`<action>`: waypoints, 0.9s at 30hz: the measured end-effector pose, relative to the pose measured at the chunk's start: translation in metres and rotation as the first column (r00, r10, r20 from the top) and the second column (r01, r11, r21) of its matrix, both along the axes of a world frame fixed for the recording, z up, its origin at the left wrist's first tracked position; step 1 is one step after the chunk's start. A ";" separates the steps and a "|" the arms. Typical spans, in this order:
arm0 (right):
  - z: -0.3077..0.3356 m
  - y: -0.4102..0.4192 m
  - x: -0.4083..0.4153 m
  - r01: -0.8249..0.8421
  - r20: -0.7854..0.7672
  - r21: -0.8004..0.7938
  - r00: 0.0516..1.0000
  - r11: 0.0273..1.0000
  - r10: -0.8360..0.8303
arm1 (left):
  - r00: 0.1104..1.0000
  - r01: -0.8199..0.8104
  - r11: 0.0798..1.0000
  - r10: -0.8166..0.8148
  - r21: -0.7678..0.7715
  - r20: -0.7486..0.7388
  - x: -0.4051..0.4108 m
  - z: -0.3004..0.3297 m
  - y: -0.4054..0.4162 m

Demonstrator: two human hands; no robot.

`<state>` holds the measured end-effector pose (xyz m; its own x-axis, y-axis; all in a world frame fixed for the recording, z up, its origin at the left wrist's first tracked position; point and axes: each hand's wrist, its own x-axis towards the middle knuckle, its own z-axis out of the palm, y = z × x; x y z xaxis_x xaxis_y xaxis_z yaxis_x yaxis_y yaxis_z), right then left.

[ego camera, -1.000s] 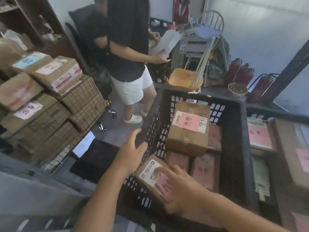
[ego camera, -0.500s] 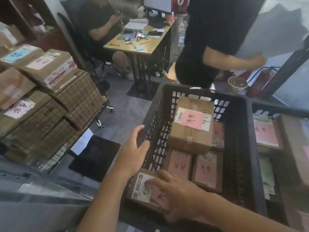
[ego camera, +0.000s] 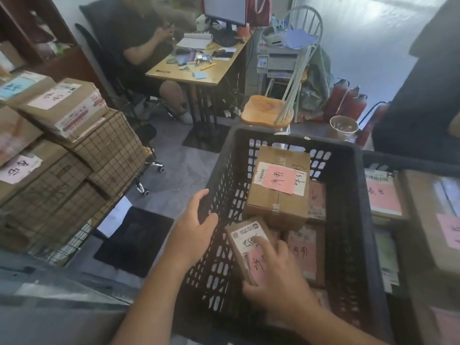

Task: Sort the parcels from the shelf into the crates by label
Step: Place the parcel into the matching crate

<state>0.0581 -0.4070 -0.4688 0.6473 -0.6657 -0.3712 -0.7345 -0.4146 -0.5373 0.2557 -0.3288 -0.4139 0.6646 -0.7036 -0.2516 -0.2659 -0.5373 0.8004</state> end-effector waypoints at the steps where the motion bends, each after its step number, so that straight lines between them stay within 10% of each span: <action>1: 0.002 0.002 -0.002 0.025 -0.009 0.002 1.000 1.000 -0.025 | 1.000 0.001 1.000 -0.001 0.005 0.005 0.000 0.000 0.000; 27: 0.011 -0.004 -0.038 0.494 -0.183 0.060 0.860 0.867 -0.477 | 0.998 -0.015 0.999 0.013 0.044 0.057 -0.005 0.000 0.000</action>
<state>0.0200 -0.4112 -0.4583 0.1793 -0.8332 -0.5231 -0.9063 0.0670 -0.4174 0.2504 -0.3286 -0.4136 0.6884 -0.6830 -0.2443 -0.3024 -0.5764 0.7592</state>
